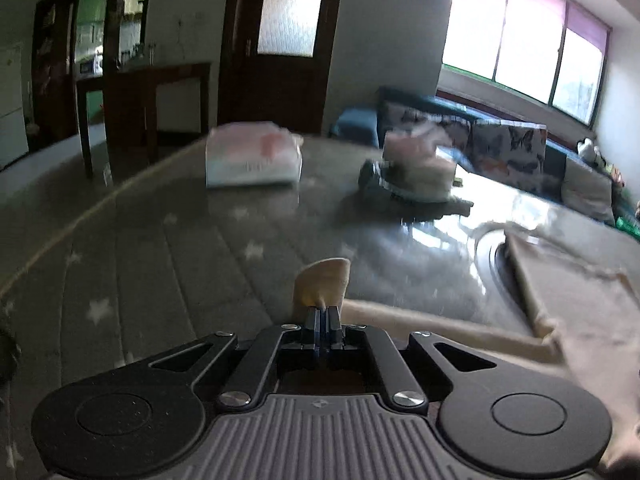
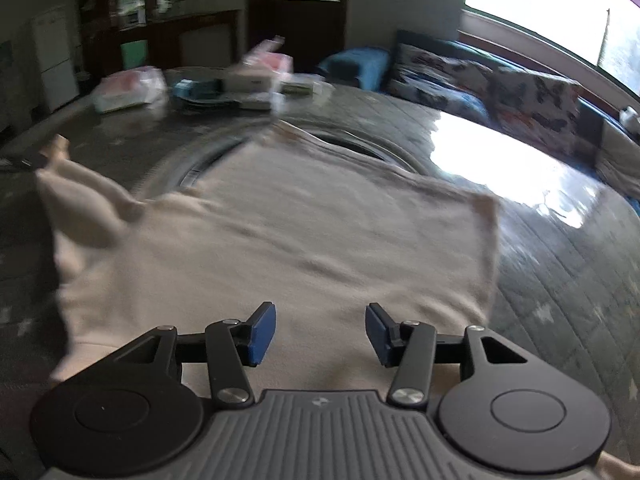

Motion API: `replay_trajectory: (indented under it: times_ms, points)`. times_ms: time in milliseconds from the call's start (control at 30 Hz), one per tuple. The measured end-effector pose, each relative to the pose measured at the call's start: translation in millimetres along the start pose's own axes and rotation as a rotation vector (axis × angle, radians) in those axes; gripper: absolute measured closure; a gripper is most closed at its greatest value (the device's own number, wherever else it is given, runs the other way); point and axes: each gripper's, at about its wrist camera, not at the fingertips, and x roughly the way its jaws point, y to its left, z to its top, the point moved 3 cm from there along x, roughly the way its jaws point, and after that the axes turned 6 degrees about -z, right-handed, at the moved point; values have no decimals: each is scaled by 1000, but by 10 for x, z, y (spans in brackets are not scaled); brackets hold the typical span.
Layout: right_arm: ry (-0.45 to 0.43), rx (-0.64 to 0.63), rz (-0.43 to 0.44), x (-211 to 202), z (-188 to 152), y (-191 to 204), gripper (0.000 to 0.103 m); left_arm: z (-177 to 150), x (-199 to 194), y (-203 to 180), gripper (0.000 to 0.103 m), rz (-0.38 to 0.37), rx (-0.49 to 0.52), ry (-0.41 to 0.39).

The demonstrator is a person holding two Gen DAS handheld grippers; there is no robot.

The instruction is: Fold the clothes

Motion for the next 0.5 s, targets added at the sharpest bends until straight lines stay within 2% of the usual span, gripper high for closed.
replay_trajectory:
  times_ms: [67,167,233,267,300,467,500]
  points:
    - [-24,-46,53,-83,77,186,52,-12,6,52,96,0,-28,8]
    - [-55,-129,140,-180,181,517,52,12,-24,120,89,-9,-63,5]
    - [-64,-184,202,-209,233,753,52,12,-74,140,77,-18,-63,0]
    - [-65,-206,226,-208,245,853,52,13,-83,140,60,-21,-60,0]
    - [-65,-227,248,-205,255,946,52,13,-90,138,54,-24,-56,1]
    - [-55,-299,316,-60,268,1379,57,11,23,131,58,12,-36,32]
    - [-47,-302,327,-11,262,1445,58,8,61,137,65,22,-37,45]
